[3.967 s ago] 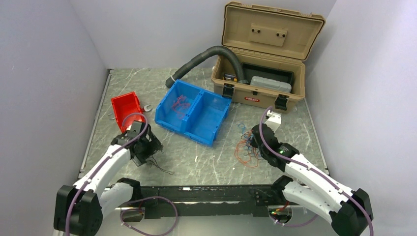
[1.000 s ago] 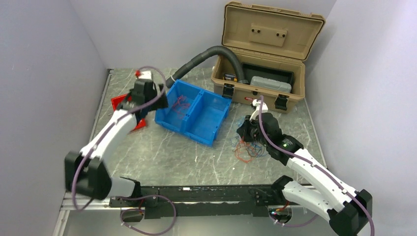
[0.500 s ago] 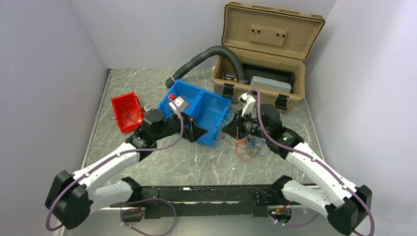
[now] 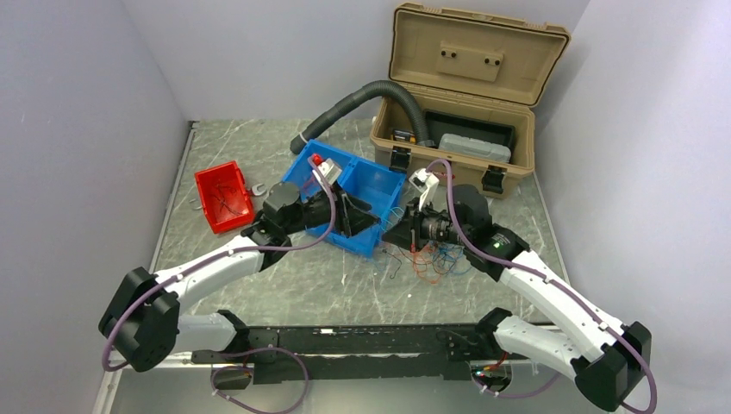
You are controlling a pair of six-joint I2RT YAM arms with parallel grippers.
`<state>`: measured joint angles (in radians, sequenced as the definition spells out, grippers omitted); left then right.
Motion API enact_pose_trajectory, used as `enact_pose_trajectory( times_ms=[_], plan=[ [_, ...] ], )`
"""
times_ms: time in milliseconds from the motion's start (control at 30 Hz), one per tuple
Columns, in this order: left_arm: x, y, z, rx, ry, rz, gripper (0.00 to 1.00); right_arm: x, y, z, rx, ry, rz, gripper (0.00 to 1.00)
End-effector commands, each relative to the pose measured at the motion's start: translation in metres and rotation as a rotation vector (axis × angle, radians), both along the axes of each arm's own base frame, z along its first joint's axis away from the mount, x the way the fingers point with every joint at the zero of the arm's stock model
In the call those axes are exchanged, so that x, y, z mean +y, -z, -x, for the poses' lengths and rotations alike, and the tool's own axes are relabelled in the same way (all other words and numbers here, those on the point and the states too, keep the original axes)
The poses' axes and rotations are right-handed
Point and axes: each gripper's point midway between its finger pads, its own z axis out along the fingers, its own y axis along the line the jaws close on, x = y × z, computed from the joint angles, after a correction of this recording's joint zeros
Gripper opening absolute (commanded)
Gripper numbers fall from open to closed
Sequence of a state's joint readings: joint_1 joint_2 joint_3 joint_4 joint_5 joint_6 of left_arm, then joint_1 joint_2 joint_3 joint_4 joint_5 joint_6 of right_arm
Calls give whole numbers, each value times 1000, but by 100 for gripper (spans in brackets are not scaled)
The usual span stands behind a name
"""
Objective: Untangle the cables
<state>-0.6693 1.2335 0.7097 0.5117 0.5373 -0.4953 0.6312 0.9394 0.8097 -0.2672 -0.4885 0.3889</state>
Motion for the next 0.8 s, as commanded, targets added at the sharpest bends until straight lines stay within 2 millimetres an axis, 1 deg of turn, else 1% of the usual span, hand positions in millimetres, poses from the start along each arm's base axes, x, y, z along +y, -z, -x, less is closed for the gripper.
enact_pose_trajectory(
  times_ms=[0, 33, 67, 100, 133, 200, 333, 367, 400, 433, 467, 500, 533, 567, 633, 700, 733, 767],
  plan=[
    [-10, -32, 8, -39, 66, 89, 52, 8, -6, 5, -18, -35, -38, 4],
    [-10, -31, 10, -36, 73, 86, 38, 7, -4, 5, -14, -29, -39, 8],
    [-9, -28, 12, -30, 77, 76, 18, 6, -3, 3, -14, -14, -38, 19],
    [-5, -25, 11, -24, 57, 55, 1, 4, -1, 1, -11, 12, -33, 36],
    [0, -21, 10, -19, 22, 26, 0, 0, 3, -2, -9, 43, -24, 48],
    [14, -16, 8, -28, -48, -22, 0, -5, 8, -3, -12, 74, -15, 53],
    [34, -13, 19, -50, -87, -76, 0, -13, 17, -2, -4, 113, -4, 53],
    [37, -12, 22, -50, -88, -89, 0, -16, 20, -2, 4, 130, 4, 56],
    [39, -7, 24, -45, -85, -110, 0, -19, 24, -3, 12, 156, 18, 66],
    [40, -3, 26, -38, -78, -128, 0, -22, 26, -3, 18, 170, 29, 69],
    [41, 3, 29, -32, -62, -150, 4, -26, 30, -3, 24, 187, 42, 71],
    [41, 10, 31, -22, -48, -170, 14, -31, 34, -5, 31, 216, 61, 74],
    [41, 17, 31, -8, -49, -190, 29, -35, 39, -5, 39, 236, 80, 76],
    [42, 26, 28, 14, -67, -219, 41, -39, 45, -5, 48, 251, 101, 77],
    [45, 44, 26, 48, -106, -289, 53, -47, 62, -5, 82, 290, 152, 77],
    [45, 60, 27, 67, -135, -361, 65, -54, 81, -5, 131, 319, 211, 78],
    [43, 67, 29, 73, -141, -389, 69, -57, 90, -5, 156, 333, 238, 79],
    [38, 72, 35, 72, -124, -409, 74, -59, 99, -5, 177, 346, 260, 81]
  ],
)
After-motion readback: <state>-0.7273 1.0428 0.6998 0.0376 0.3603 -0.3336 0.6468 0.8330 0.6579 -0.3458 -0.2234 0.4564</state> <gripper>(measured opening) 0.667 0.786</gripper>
